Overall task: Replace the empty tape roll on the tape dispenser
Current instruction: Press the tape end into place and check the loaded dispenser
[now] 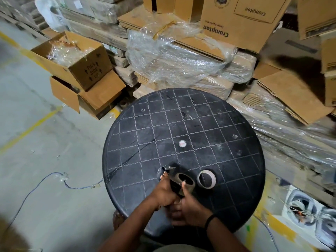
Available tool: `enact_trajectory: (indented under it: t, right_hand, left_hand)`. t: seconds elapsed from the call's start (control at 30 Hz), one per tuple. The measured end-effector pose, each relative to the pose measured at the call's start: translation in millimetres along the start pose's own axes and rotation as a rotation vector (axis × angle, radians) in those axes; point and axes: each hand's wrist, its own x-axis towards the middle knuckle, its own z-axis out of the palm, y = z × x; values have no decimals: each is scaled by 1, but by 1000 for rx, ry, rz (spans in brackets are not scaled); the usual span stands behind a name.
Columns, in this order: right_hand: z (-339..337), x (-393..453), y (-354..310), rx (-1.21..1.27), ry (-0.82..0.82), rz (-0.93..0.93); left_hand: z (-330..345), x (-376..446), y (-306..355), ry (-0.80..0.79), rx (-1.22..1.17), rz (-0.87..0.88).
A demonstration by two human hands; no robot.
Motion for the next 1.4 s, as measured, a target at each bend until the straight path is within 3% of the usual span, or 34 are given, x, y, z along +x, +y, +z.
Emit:
enact_trajectory:
  t: [0.07,0.17,0.23,0.33,0.43,0.5,0.63,0.8,1.03,1.3,1.4]
  right_hand:
    - [15,-2,-7,262,-94,-86]
    - [32,-4,-17,513,-167,-218]
    - [39,-2,-28,573,-208,-358]
    - [43,7,-50,570,-122,-572]
    - [41,22,-54,432,90,-642]
    - [34,37,-45,394,331,-617]
    - [32,79,8,344,643,-550]
    - [80,124,91,254,895,-488]
    - [130,157,100,346,941,-463]
    - [131,166,81,-20,1143,-371]
    - [128,176,81,-50,1204,-313]
  left_hand:
    - [0,4,-7,18,-198,48]
    - [1,1,-2,28,-272,145]
    - [-1,-1,10,50,-157,245]
    - [-13,10,12,120,175,444]
    - [-29,25,-17,91,460,484]
    - [-36,34,-46,24,595,477]
    - [-52,56,-115,-85,786,382]
    - [-80,74,-180,-343,1072,416]
    - [-99,75,-183,-464,1169,342]
    - [-100,80,-190,-506,1228,335]
    - [-95,79,-189,-510,1221,318]
